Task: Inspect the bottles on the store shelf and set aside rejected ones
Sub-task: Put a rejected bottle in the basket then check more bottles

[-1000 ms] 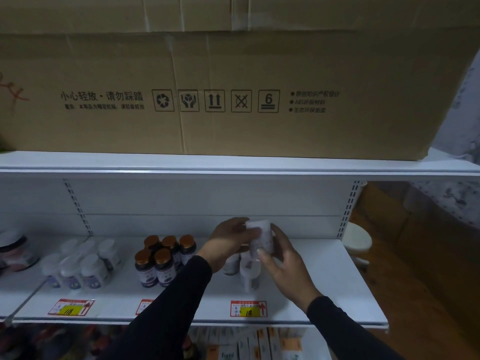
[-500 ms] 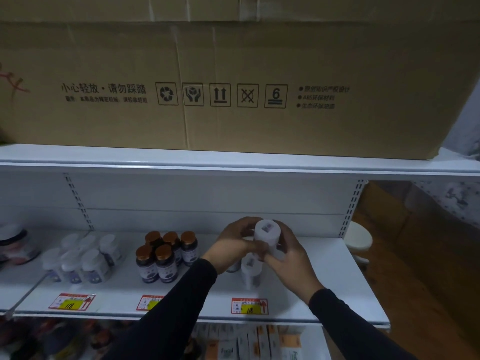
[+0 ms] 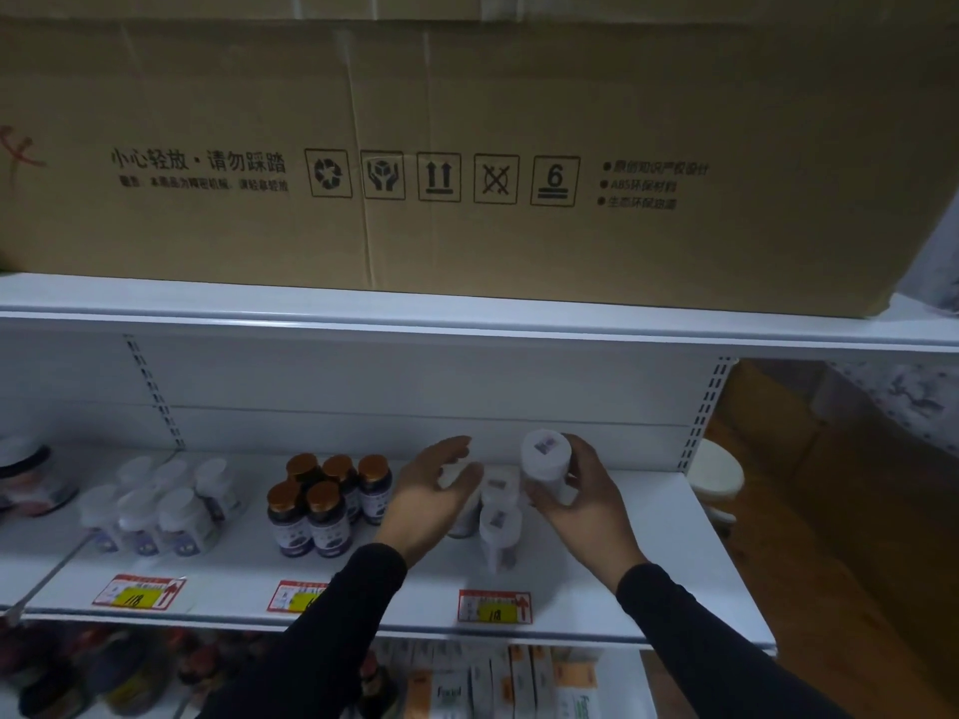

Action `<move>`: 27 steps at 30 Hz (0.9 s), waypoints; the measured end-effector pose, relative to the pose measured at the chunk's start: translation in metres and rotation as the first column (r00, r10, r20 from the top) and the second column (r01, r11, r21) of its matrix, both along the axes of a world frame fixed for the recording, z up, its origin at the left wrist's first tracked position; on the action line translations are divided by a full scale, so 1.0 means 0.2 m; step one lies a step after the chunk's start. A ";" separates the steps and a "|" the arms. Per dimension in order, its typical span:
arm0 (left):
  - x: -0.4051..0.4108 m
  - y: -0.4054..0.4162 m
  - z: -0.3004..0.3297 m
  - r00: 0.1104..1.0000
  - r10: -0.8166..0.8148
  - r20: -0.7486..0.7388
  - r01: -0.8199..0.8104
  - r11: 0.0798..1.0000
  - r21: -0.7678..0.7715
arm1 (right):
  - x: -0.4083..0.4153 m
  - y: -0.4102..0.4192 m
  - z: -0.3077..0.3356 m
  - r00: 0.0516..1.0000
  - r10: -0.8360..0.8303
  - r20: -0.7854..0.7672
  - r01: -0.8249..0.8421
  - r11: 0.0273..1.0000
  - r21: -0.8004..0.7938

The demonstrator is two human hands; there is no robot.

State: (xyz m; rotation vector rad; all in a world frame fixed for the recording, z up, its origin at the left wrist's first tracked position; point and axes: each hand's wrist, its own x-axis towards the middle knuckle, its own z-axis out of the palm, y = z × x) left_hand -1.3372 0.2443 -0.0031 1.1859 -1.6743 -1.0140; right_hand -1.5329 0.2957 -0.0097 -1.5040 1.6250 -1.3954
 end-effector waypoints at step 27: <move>0.21 -0.07 -0.74 0.560 0.064 0.826 0.066 0.990 -0.121 | -0.10 -0.23 -0.41 0.999 -0.031 -0.030 0.037 0.968 0.250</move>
